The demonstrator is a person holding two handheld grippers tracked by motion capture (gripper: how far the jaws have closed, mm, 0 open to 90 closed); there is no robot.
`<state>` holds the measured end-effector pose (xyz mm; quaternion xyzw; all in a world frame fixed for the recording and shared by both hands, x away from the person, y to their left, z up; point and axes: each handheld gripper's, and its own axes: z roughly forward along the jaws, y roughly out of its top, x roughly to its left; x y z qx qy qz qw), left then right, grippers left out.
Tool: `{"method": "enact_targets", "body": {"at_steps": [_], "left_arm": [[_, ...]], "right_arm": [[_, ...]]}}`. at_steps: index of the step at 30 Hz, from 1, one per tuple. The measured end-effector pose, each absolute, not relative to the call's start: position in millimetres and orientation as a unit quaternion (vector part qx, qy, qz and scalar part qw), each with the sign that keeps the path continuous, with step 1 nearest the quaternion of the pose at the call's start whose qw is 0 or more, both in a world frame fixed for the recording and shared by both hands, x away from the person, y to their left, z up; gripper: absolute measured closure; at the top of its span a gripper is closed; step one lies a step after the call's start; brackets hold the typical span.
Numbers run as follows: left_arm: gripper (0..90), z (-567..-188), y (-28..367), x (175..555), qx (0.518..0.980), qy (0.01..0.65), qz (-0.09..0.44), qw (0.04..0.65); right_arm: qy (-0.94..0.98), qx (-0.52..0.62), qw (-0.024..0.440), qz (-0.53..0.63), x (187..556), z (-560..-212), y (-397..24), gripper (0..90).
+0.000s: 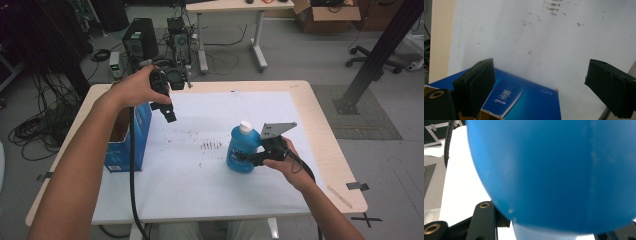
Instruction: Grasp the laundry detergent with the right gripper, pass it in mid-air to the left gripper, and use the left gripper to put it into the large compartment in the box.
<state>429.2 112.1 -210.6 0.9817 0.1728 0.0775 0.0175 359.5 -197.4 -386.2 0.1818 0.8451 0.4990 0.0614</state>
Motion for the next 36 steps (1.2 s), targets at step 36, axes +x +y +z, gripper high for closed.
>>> {"method": "enact_targets", "body": {"at_steps": [36], "left_arm": [[7.6,-168,91,379,0.988,0.117,0.094,0.049]], "right_arm": [[0.868,0.113,0.012,0.483,349,-307,-196,43.7]]}}
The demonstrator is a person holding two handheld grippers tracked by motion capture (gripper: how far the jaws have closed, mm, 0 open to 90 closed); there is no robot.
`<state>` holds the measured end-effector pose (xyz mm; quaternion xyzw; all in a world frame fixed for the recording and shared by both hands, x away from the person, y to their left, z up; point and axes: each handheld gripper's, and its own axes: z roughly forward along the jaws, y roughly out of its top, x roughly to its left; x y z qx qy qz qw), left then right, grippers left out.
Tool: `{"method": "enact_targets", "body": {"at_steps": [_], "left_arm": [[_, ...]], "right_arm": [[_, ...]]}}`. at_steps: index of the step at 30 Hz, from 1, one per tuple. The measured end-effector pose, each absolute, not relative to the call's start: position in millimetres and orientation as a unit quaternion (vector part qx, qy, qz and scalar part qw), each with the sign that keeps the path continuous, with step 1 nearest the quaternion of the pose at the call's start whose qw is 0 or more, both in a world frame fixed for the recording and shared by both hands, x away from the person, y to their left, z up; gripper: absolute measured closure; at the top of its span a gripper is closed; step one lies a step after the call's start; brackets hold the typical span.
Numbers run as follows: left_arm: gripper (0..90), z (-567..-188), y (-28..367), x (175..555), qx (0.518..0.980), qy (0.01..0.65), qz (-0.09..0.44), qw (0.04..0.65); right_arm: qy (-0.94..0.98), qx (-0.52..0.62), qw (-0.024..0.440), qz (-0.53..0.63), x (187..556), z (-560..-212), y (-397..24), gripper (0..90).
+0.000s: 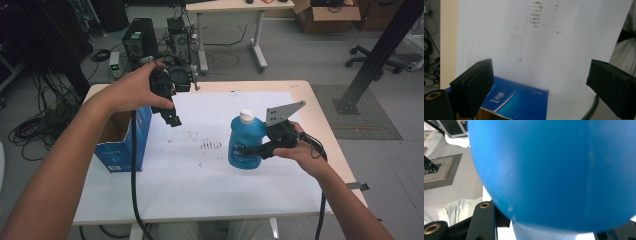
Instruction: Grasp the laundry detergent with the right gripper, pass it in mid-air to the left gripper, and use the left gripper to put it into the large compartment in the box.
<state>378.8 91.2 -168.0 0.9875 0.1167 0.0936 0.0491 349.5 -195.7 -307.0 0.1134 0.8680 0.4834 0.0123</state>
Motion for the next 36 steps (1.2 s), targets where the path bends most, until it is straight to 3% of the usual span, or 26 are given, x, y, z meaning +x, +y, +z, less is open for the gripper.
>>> {"method": "enact_targets", "body": {"at_steps": [36], "left_arm": [[4.9,-140,66,327,0.993,0.066,0.054,0.080]], "right_arm": [[0.886,0.021,-0.030,0.463,344,-279,-137,43.8]]}}
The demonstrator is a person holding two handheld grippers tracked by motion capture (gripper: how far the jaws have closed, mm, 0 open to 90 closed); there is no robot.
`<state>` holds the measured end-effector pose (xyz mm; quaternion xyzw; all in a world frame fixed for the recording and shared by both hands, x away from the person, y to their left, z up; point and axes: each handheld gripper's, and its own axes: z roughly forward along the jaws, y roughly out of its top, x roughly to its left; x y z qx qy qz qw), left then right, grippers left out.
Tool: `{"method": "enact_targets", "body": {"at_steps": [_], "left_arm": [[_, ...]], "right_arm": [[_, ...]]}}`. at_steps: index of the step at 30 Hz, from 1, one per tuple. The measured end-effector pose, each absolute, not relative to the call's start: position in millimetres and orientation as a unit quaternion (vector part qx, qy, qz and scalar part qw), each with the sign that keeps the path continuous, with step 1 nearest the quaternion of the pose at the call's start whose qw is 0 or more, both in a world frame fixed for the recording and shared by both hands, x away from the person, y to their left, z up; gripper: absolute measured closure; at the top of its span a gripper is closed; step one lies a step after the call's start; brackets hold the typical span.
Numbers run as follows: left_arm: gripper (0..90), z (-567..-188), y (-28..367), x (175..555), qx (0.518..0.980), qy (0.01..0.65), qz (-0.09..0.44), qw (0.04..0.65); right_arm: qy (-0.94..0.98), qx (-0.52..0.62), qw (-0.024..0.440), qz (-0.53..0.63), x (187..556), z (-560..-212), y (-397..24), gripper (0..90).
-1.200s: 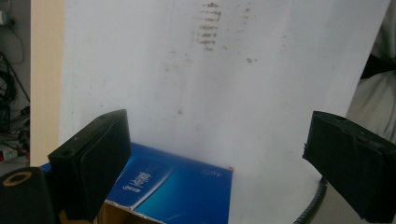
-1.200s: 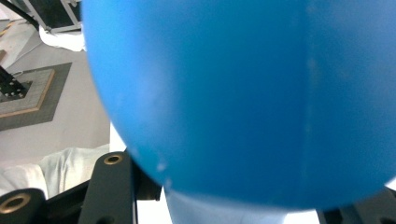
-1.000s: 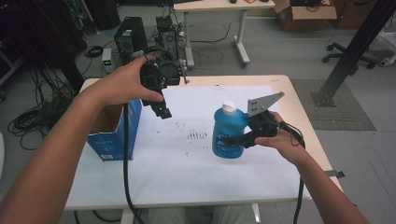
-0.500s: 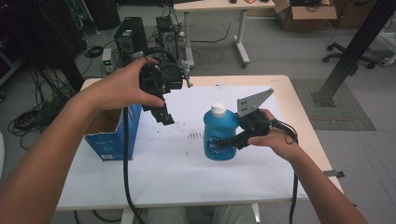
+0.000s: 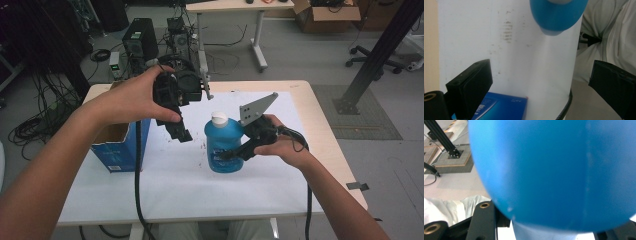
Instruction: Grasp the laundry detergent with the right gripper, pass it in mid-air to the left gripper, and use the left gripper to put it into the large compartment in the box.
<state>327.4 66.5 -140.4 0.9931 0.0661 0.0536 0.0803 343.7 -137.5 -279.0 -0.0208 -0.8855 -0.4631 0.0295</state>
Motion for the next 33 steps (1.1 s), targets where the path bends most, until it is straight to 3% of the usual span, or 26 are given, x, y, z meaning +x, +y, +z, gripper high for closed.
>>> {"method": "enact_targets", "body": {"at_steps": [33], "left_arm": [[5.2,-153,48,315,0.996,0.044,0.033,0.066]], "right_arm": [[-0.895,0.024,0.038,-0.443,338,-271,-92,43.8]]}}
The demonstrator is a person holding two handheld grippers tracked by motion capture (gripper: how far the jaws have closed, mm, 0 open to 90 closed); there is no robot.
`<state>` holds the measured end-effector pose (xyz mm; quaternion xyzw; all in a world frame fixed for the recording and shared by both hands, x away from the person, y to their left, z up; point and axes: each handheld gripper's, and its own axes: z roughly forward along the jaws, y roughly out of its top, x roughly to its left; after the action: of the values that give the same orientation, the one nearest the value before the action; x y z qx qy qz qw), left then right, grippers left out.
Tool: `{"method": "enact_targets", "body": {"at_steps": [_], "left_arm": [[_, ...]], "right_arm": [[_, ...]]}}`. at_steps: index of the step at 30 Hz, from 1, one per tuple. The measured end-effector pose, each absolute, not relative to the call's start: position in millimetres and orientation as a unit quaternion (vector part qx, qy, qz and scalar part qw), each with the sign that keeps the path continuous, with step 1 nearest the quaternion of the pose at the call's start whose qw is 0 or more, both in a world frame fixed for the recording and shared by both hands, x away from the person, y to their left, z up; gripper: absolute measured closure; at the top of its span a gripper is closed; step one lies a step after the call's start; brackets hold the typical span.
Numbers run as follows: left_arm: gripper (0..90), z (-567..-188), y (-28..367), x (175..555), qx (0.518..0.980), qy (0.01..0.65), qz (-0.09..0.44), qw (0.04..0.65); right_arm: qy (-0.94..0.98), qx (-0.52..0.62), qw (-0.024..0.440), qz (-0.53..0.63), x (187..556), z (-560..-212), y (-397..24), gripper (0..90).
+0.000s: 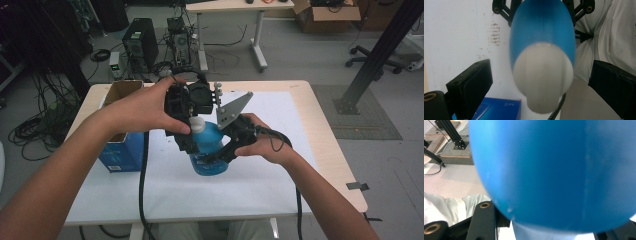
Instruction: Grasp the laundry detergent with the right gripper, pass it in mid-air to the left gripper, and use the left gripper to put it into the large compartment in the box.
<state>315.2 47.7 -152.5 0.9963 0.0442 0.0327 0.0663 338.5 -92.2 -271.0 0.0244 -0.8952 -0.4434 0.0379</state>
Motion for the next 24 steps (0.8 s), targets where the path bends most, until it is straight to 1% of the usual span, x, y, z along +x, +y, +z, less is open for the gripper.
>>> {"method": "enact_targets", "body": {"at_steps": [24], "left_arm": [[7.3,-163,42,319,0.997,0.037,0.026,0.066]], "right_arm": [[-0.897,0.026,0.041,-0.440,338,-269,-85,43.8]]}}
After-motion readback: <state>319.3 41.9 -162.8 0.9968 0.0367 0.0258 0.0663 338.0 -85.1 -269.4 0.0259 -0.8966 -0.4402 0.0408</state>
